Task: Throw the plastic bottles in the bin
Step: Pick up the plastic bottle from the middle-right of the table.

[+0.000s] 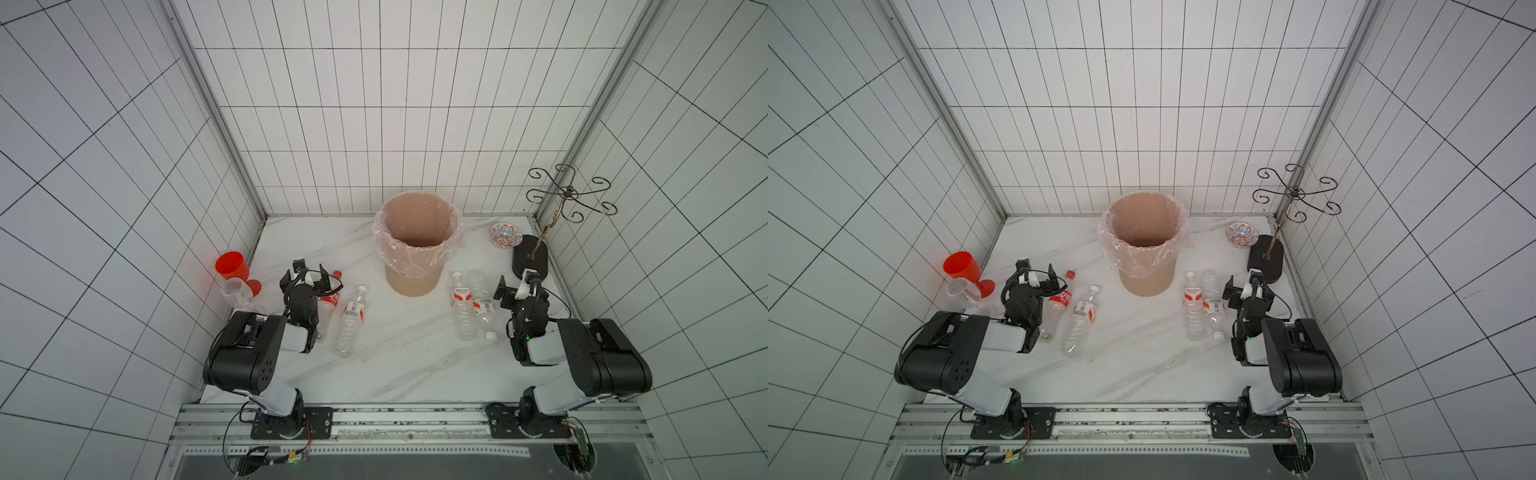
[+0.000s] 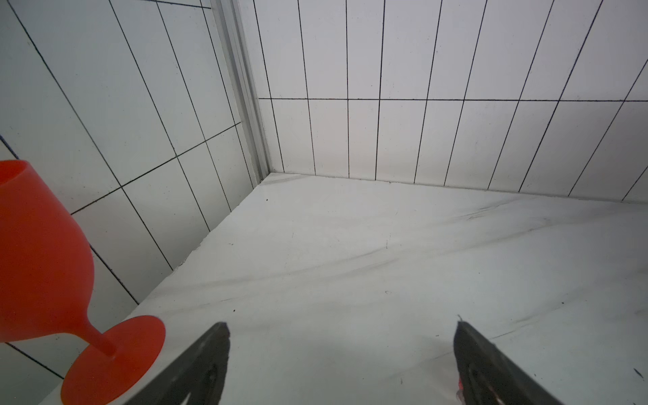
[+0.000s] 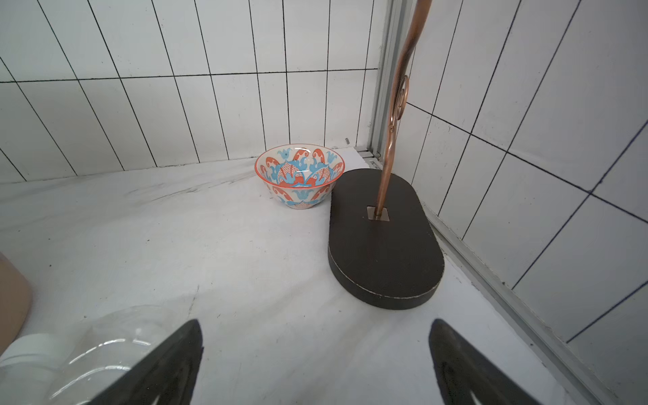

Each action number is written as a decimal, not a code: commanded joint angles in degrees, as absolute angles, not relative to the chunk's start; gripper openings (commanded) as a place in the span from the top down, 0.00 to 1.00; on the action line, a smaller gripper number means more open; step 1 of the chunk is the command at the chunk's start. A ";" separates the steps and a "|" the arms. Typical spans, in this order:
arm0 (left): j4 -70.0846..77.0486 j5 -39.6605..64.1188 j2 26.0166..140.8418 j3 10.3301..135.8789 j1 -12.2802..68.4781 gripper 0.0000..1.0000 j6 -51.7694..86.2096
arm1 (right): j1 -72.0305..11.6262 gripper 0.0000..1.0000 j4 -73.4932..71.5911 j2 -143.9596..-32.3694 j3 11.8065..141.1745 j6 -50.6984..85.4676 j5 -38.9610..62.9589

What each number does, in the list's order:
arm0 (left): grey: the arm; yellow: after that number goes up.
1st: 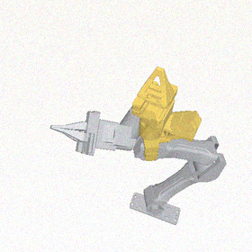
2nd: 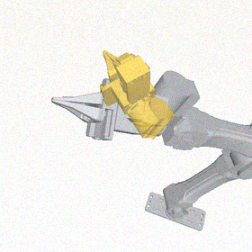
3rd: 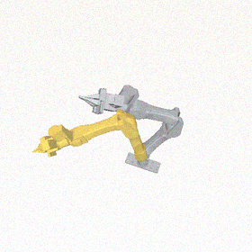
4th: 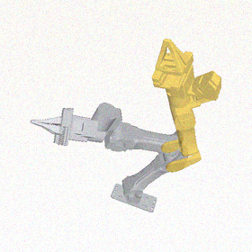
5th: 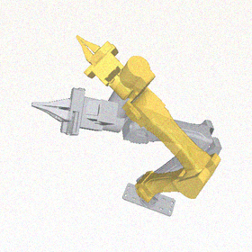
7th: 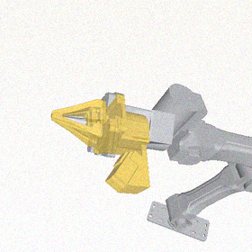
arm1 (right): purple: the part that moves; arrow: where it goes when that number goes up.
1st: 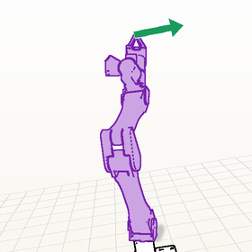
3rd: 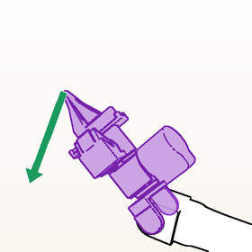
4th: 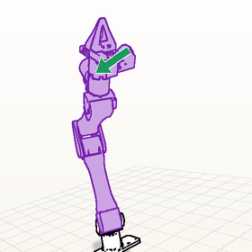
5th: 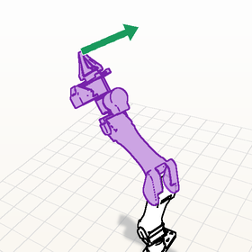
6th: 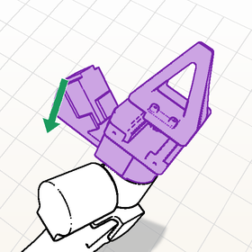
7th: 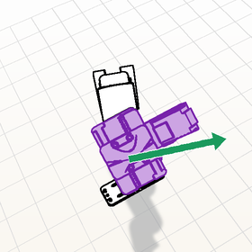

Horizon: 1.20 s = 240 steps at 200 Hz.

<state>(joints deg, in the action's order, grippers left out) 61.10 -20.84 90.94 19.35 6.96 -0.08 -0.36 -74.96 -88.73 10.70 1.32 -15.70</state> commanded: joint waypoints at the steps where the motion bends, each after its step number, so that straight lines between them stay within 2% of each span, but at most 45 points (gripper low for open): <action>1: 62.46 -19.96 91.23 18.71 6.64 0.03 -0.44 | 0.03 0.00 -74.92 -88.82 13.35 1.93 -15.29; 149: 62.32 -17.72 91.22 18.63 5.71 0.03 -0.09 | 0.57 0.04 -74.44 -88.77 13.47 2.19 -14.41; 215: 63.07 -18.48 90.84 18.56 5.71 0.11 0.08 | 0.47 0.08 -74.85 -88.51 13.12 1.87 -14.57; 228: 55.17 -19.53 87.10 20.67 5.71 0.13 0.59 | -0.01 0.09 -73.70 -87.22 13.92 0.91 -14.26; 240: 43.40 -21.07 83.95 25.68 5.79 0.15 1.21 | -0.97 0.13 -60.49 -83.03 19.07 -0.75 -13.55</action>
<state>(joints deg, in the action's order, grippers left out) 58.04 -18.57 89.19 19.57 5.89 0.16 0.01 -72.40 -88.01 10.96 1.58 -14.44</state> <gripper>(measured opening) 0.865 0.891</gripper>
